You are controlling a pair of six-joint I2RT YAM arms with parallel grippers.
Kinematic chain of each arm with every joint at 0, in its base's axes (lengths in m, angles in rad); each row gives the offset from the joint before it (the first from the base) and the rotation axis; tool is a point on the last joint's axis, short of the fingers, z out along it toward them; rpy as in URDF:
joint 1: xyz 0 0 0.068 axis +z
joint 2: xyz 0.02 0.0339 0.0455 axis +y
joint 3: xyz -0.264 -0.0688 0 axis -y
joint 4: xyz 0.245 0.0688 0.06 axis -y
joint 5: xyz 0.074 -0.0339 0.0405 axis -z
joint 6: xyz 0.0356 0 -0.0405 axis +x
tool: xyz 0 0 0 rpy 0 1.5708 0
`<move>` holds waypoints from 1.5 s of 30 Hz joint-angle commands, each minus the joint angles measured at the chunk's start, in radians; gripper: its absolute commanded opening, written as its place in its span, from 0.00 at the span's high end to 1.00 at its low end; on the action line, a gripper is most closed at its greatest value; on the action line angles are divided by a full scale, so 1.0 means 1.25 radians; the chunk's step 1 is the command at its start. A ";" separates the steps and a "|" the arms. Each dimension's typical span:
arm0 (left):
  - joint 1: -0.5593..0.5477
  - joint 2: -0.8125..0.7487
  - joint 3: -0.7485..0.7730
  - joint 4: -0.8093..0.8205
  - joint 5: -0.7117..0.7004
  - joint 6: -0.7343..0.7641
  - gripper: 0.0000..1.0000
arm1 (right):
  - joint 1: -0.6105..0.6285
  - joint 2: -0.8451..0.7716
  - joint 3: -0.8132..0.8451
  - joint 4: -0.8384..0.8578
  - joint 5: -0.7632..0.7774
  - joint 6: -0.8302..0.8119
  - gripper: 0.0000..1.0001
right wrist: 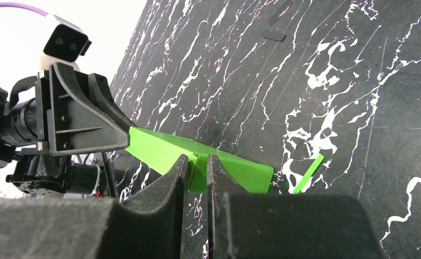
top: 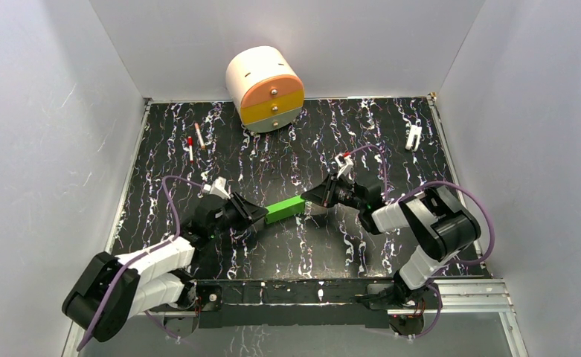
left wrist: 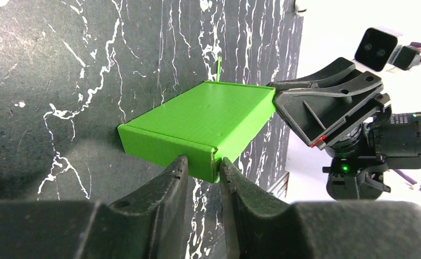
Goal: Fold the paper box
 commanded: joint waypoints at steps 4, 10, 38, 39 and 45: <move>0.009 -0.072 0.100 -0.295 -0.082 0.129 0.57 | 0.011 -0.077 0.053 -0.192 -0.034 -0.091 0.68; 0.010 -0.094 0.239 -0.486 -0.129 0.266 0.33 | 0.010 -0.163 0.156 -0.371 0.005 -0.171 0.41; -0.238 0.365 0.742 -0.753 -0.100 1.024 0.31 | 0.008 -0.914 0.107 -0.903 0.364 -0.370 0.01; -0.244 0.379 0.746 -0.752 -0.125 1.035 0.32 | 0.007 -0.921 0.112 -0.920 0.366 -0.372 0.01; -0.261 0.437 0.766 -0.742 -0.206 1.098 0.46 | 0.008 -0.964 0.109 -0.947 0.372 -0.385 0.02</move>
